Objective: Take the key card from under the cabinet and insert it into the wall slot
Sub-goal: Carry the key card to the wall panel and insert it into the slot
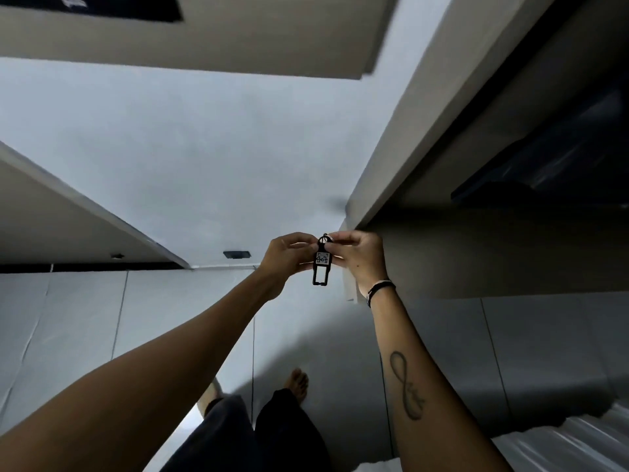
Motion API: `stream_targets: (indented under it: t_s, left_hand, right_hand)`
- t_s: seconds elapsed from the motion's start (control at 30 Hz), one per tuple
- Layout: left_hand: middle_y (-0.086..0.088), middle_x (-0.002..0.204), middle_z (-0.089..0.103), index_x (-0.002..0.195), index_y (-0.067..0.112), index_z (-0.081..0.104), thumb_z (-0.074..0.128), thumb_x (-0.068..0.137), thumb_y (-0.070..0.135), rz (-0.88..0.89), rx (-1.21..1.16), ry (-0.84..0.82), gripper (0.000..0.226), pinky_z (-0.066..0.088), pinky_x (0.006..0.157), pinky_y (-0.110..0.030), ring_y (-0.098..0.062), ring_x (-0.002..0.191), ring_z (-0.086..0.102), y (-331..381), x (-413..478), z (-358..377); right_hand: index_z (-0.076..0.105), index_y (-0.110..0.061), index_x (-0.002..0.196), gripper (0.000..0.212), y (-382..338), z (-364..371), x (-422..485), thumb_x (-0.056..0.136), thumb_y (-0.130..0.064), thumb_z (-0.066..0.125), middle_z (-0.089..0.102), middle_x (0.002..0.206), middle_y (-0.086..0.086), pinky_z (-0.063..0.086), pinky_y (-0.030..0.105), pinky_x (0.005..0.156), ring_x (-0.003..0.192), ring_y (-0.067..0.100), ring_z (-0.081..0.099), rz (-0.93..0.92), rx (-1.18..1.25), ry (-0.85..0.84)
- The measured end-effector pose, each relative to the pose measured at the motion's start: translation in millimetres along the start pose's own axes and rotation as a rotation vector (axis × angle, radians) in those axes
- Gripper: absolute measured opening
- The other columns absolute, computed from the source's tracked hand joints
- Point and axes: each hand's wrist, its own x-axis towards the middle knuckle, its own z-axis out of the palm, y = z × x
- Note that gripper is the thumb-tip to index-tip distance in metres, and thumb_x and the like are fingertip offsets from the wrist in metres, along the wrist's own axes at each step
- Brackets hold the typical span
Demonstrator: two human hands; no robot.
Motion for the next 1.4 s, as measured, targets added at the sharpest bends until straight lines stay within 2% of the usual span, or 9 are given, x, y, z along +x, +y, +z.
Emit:
stream_targets:
  t_s: [0.2,0.27,0.37,0.57,0.7,0.8,0.93,1.13,1.4]
  left_hand:
    - [-0.006,0.119,0.075,0.137,0.01,0.067,0.059,0.105,0.013,0.044,-0.098,-0.066,0.033,0.059,0.1,-0.037,-0.021,0.114,0.073,63,-59,-67]
    - [-0.008,0.117,0.074,0.139,0.01,0.067,0.053,0.108,0.014,0.046,-0.125,-0.113,0.035,0.063,0.09,-0.031,-0.023,0.113,0.073,88,-78,-84]
    - [-0.015,0.121,0.072,0.14,0.001,0.065,0.051,0.108,0.012,0.15,-0.13,-0.1,0.036,0.06,0.099,-0.036,-0.029,0.115,0.07,123,-108,-110]
    - [-0.012,0.107,0.074,0.119,0.009,0.077,0.058,0.105,0.01,0.358,0.009,0.031,0.023,0.056,0.092,-0.037,-0.023,0.094,0.07,201,-171,-149]
    - [-0.015,0.092,0.064,0.105,0.009,0.077,0.061,0.103,0.004,0.484,0.098,0.105,0.018,0.055,0.078,-0.027,-0.018,0.075,0.064,254,-201,-167]
    - [-0.015,0.092,0.066,0.114,-0.002,0.075,0.062,0.102,0.002,0.551,0.152,0.136,0.018,0.054,0.077,-0.027,-0.019,0.077,0.062,294,-218,-177]
    - [-0.014,0.09,0.067,0.13,-0.017,0.064,0.064,0.099,-0.003,0.629,0.157,0.176,0.034,0.057,0.072,-0.022,-0.018,0.07,0.059,347,-241,-178]
    - [-0.01,0.081,0.072,0.127,-0.016,0.067,0.068,0.096,-0.004,0.747,0.173,0.179,0.033,0.059,0.068,-0.021,-0.014,0.062,0.063,417,-268,-172]
    - [-0.005,0.069,0.075,0.097,0.001,0.08,0.076,0.091,-0.001,0.835,0.19,0.157,0.007,0.062,0.07,-0.025,-0.016,0.06,0.068,477,-293,-157]
  right_hand:
    - [0.077,0.006,0.097,0.016,-59,72,-42,0.082,0.008,0.079,0.077,0.102,0.028,0.067,0.034,0.075,0.086,0.027,0.078,-0.147,-0.002,-0.114]
    - [0.078,0.006,0.099,0.016,-84,93,-55,0.083,0.007,0.079,0.077,0.107,0.03,0.067,0.031,0.074,0.087,0.027,0.078,-0.198,-0.019,-0.147]
    - [0.077,0.007,0.103,0.018,-127,124,-76,0.085,0.006,0.078,0.077,0.11,0.03,0.067,0.033,0.079,0.091,0.028,0.077,-0.284,-0.072,-0.207]
    - [0.076,0.008,0.102,0.021,-212,187,-117,0.082,0.007,0.082,0.075,0.096,0.025,0.065,0.024,0.067,0.079,0.026,0.072,-0.502,-0.143,-0.218]
    - [0.079,0.003,0.098,0.022,-254,216,-139,0.078,0.002,0.087,0.08,0.096,0.024,0.063,0.038,0.081,0.083,0.027,0.074,-0.709,-0.227,-0.151]
    - [0.079,0.002,0.097,0.024,-286,228,-156,0.075,0.002,0.088,0.08,0.092,0.017,0.065,0.037,0.08,0.085,0.028,0.077,-0.794,-0.191,-0.139]
    - [0.079,-0.001,0.099,0.023,-329,234,-176,0.078,0.001,0.087,0.077,0.084,0.008,0.06,0.022,0.061,0.07,0.013,0.071,-0.808,-0.127,-0.163]
    - [0.075,0.004,0.114,0.033,-395,238,-201,0.082,0.005,0.083,0.075,0.093,0.008,0.062,0.02,0.061,0.072,0.011,0.072,-0.813,-0.005,-0.215]
    - [0.073,0.009,0.11,0.03,-455,228,-225,0.082,0.006,0.083,0.075,0.092,0.014,0.064,0.022,0.06,0.068,0.012,0.071,-0.914,0.025,-0.18]
